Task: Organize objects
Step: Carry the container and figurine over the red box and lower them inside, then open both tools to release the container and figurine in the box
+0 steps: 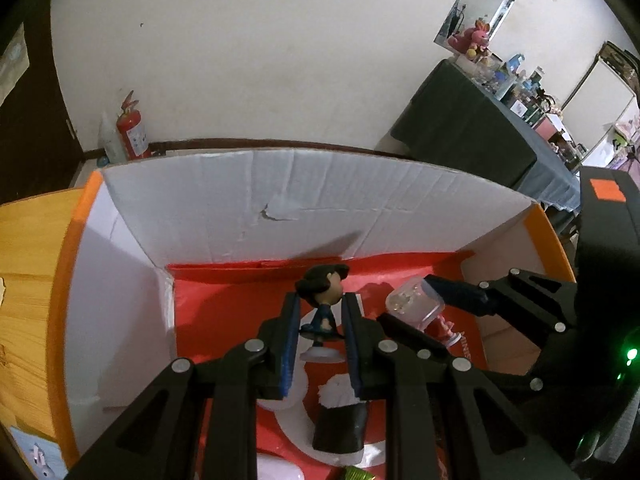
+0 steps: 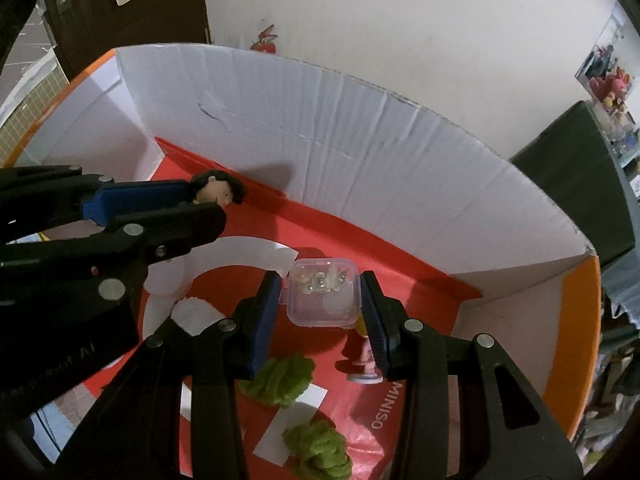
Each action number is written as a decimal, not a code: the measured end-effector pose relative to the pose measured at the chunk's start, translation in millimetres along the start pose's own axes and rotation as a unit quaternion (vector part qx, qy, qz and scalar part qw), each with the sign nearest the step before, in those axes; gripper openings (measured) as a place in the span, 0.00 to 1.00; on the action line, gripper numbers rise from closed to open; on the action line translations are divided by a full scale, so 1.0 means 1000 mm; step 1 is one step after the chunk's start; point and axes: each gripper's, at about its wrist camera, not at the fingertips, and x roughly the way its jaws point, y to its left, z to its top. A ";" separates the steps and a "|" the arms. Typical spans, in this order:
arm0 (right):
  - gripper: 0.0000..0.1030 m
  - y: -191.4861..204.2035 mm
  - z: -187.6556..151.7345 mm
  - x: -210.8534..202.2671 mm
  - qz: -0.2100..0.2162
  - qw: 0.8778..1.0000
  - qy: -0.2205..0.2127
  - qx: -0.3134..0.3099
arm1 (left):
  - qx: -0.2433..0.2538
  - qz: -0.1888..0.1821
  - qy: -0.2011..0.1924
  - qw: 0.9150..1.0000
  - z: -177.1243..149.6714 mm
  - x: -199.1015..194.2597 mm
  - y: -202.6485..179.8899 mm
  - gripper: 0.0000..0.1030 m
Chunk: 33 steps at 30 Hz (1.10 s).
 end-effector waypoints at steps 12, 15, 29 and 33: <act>0.37 -0.005 0.002 0.008 0.019 1.000 0.011 0.006 | -0.039 -0.007 0.023 0.999 0.001 0.022 0.009 0.21; 0.37 -0.003 0.002 0.010 0.017 1.000 0.013 0.003 | -0.047 -0.012 0.029 0.998 0.000 0.027 0.010 0.21; 0.37 -0.008 -0.006 0.020 0.022 0.999 0.028 0.010 | -0.067 -0.016 0.043 0.997 -0.001 0.043 0.012 0.21; 0.38 -0.006 -0.008 0.019 0.020 0.999 0.028 0.007 | -0.070 -0.019 0.044 0.996 -0.001 0.043 0.011 0.21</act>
